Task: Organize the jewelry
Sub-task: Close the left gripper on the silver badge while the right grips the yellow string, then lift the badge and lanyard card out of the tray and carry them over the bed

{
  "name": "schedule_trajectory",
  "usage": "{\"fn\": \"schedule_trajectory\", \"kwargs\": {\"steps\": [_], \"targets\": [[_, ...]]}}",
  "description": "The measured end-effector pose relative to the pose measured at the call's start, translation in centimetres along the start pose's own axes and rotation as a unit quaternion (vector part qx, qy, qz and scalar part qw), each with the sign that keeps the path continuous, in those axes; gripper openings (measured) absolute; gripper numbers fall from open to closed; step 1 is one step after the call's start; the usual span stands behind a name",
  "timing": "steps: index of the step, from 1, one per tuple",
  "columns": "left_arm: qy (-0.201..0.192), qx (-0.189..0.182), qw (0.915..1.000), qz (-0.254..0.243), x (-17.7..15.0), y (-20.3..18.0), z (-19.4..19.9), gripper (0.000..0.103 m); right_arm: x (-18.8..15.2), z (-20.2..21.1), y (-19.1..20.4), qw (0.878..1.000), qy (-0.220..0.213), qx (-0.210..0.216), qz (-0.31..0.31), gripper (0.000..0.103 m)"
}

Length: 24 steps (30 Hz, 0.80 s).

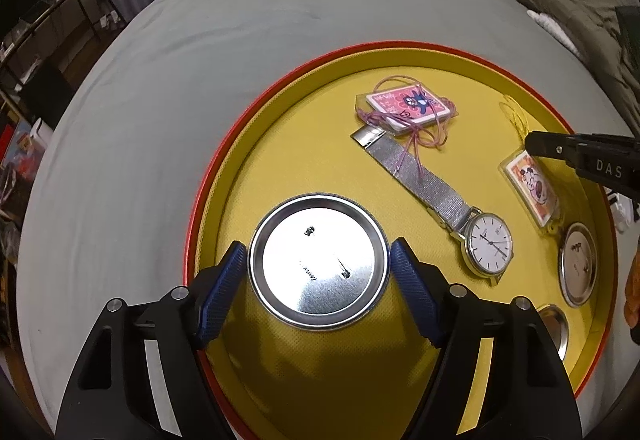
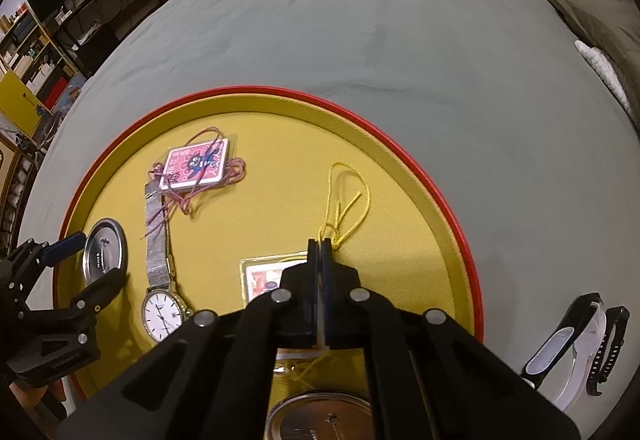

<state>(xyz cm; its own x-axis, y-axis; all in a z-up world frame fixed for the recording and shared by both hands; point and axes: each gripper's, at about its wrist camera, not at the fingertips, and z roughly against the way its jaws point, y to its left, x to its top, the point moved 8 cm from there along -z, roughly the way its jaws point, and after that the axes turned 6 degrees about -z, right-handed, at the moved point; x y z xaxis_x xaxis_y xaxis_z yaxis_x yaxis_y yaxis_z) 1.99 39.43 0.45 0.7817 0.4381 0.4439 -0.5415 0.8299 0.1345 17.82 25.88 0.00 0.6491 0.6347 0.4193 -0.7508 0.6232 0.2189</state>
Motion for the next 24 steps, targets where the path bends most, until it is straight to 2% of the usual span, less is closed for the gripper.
{"fn": "schedule_trajectory", "kwargs": {"steps": [11,24], "targets": [[-0.025,-0.001,0.9995,0.019,0.6,0.8,1.2,0.072,0.3,1.4,-0.9,1.0,-0.022,0.008,-0.011,0.003],[-0.064,-0.001,0.9978,0.018,1.8,0.3,4.1,0.072,1.7,6.2,-0.7,0.997,-0.075,0.026,-0.004,0.002]]}}
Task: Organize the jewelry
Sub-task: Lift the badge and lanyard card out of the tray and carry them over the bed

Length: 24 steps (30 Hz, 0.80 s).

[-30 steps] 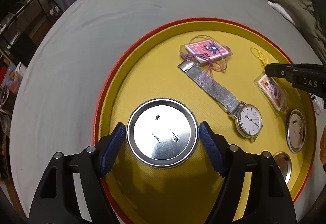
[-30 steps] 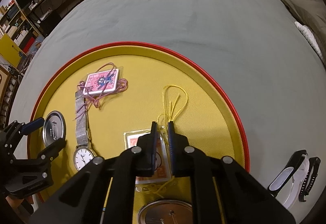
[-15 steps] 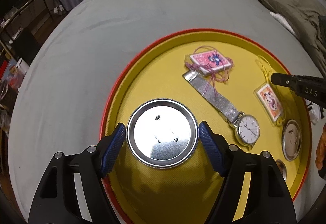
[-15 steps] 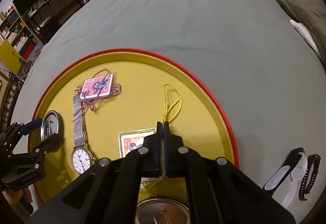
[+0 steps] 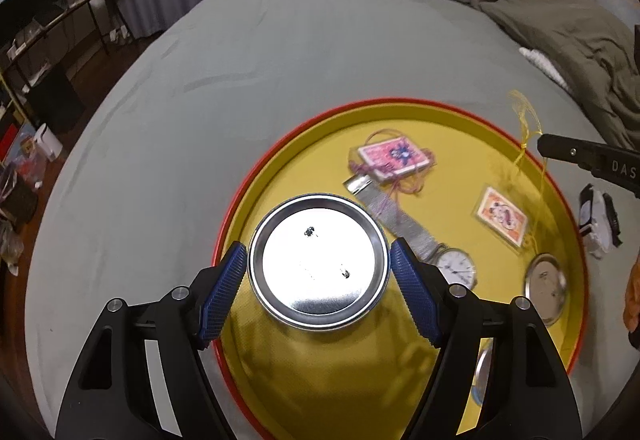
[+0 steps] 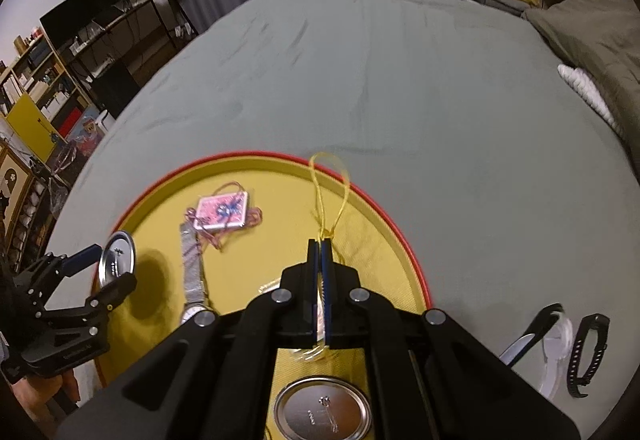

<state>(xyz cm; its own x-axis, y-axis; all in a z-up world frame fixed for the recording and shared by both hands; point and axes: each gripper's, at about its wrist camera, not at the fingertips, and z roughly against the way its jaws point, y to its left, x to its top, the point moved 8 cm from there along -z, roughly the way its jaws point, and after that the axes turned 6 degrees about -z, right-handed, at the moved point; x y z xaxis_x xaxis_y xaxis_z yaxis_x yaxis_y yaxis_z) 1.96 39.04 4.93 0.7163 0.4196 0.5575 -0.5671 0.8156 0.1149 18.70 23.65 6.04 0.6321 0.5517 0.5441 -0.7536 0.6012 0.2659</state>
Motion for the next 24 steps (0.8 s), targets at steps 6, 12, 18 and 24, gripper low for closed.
{"fn": "schedule_trajectory", "kwargs": {"steps": [6,12,18,24], "targets": [[-0.031,-0.009,0.9994,-0.011,1.2,-1.5,2.3,0.072,1.1,2.4,0.7,1.0,-0.029,0.009,0.001,0.002],[-0.056,-0.026,0.9977,-0.03,1.7,-3.6,4.3,0.072,2.2,5.3,1.2,0.998,-0.058,0.015,0.007,0.002],[-0.088,-0.042,0.9937,-0.054,2.7,-6.3,6.8,0.072,3.1,8.1,1.8,0.996,-0.087,0.018,0.012,0.002],[-0.11,-0.071,0.9879,-0.083,3.1,-9.7,8.4,0.072,4.0,11.3,1.3,0.993,-0.115,0.015,0.013,0.002]]}}
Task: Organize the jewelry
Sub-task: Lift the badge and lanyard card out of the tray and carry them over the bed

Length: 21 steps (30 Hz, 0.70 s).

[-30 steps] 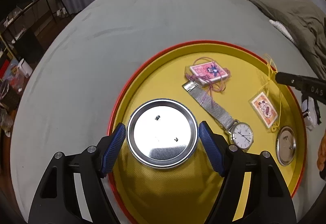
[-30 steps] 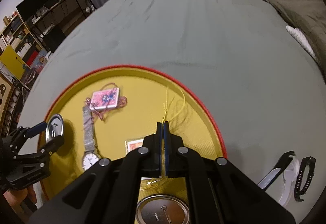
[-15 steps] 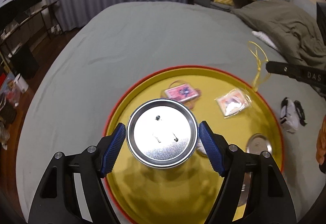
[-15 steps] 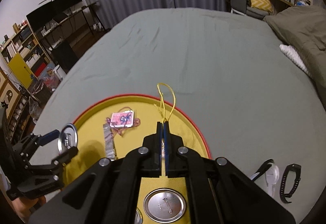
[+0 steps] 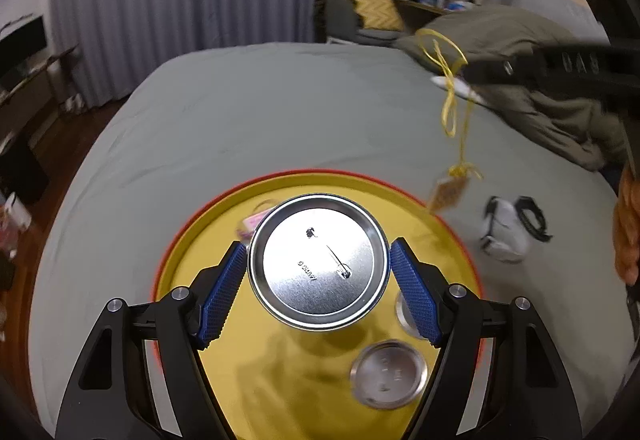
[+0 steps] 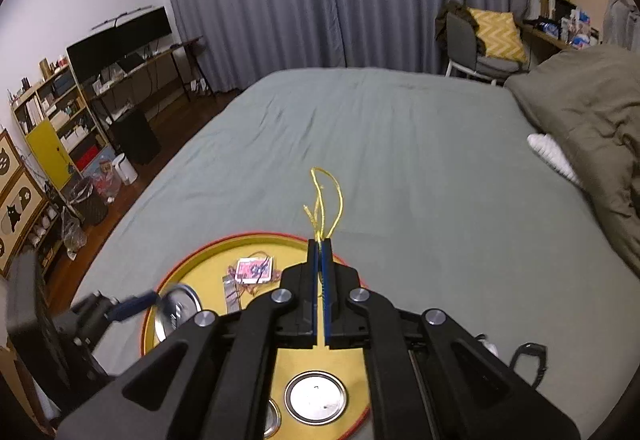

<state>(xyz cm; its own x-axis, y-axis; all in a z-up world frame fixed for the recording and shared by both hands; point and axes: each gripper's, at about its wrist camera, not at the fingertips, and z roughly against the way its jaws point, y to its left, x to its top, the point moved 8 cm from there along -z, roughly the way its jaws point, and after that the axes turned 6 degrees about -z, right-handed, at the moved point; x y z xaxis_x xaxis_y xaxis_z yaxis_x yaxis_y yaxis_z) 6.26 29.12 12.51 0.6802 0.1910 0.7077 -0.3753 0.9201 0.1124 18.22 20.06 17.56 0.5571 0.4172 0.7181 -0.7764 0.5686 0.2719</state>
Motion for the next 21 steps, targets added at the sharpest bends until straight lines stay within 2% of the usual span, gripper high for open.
{"fn": "schedule_trajectory", "kwargs": {"steps": [10,16,21], "targets": [[-0.016,-0.056,0.9967,-0.057,1.1,-7.8,0.0,0.072,1.5,5.7,-2.6,0.999,-0.044,-0.01,-0.012,0.002],[-0.021,-0.092,0.9935,-0.064,1.2,-11.9,-0.6,0.072,0.8,8.4,-5.2,0.998,-0.055,-0.027,-0.022,0.002],[-0.016,-0.106,0.9923,-0.061,0.8,-14.6,-1.6,0.072,-0.7,10.6,-8.2,0.996,-0.057,-0.051,-0.041,0.002]]}}
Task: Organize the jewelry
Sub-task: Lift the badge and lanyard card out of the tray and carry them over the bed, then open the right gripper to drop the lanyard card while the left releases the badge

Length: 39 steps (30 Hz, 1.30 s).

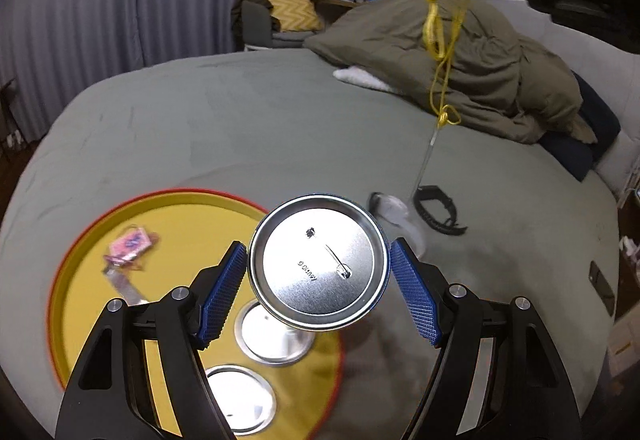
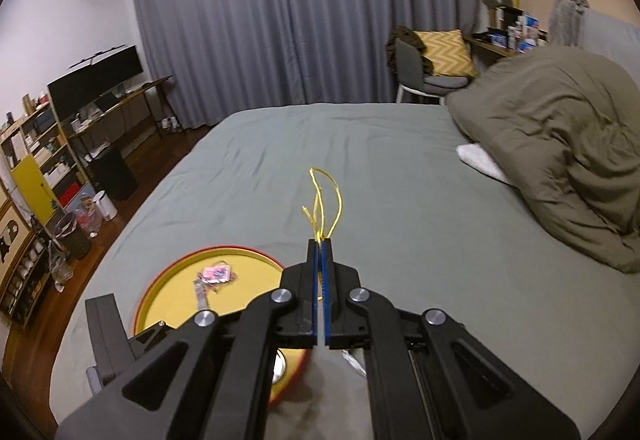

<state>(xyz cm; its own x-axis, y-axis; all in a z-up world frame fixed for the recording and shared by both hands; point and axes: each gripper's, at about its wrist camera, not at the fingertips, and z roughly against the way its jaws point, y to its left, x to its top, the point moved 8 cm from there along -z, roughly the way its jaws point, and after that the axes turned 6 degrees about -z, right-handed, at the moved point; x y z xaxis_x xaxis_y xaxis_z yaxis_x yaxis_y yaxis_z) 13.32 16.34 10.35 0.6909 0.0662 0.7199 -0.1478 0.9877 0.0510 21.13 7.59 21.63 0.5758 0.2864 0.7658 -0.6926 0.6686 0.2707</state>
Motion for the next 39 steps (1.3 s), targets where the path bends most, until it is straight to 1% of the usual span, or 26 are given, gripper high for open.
{"fn": "schedule_trajectory", "kwargs": {"steps": [9,12,16,19,23,28,35,39], "targets": [[0.006,-0.025,0.9994,-0.024,-0.5,-6.4,-3.0,0.072,-1.8,2.8,-6.2,0.998,0.0,-0.048,-0.028,0.002],[0.012,-0.029,0.9992,-0.024,-1.0,-7.6,-4.2,0.072,-2.8,3.4,-8.1,0.997,0.003,-0.062,-0.04,0.002],[0.026,-0.034,0.9989,-0.02,-1.9,-8.4,-5.8,0.072,-4.5,3.2,-10.1,0.996,0.015,-0.079,-0.049,0.002],[0.034,-0.037,0.9986,-0.02,-2.4,-8.9,-6.8,0.072,-6.5,2.3,-11.8,0.994,0.032,-0.089,-0.06,0.002],[0.055,-0.039,0.9974,-0.024,-3.3,-9.7,-8.1,0.072,-9.2,0.7,-13.6,0.991,0.055,-0.098,-0.076,0.002],[0.071,-0.045,0.9959,-0.034,-4.2,-10.7,-9.1,0.072,-12.7,-0.9,-15.0,0.987,0.084,-0.102,-0.09,0.002],[0.095,-0.044,0.9938,-0.038,-5.8,-10.9,-10.9,0.072,-18.5,-3.7,-17.1,0.977,0.144,-0.12,-0.102,0.002],[0.103,-0.045,0.9929,-0.038,-6.4,-10.8,-11.7,0.072,-20.8,-4.9,-17.9,0.971,0.171,-0.128,-0.104,0.002]]}}
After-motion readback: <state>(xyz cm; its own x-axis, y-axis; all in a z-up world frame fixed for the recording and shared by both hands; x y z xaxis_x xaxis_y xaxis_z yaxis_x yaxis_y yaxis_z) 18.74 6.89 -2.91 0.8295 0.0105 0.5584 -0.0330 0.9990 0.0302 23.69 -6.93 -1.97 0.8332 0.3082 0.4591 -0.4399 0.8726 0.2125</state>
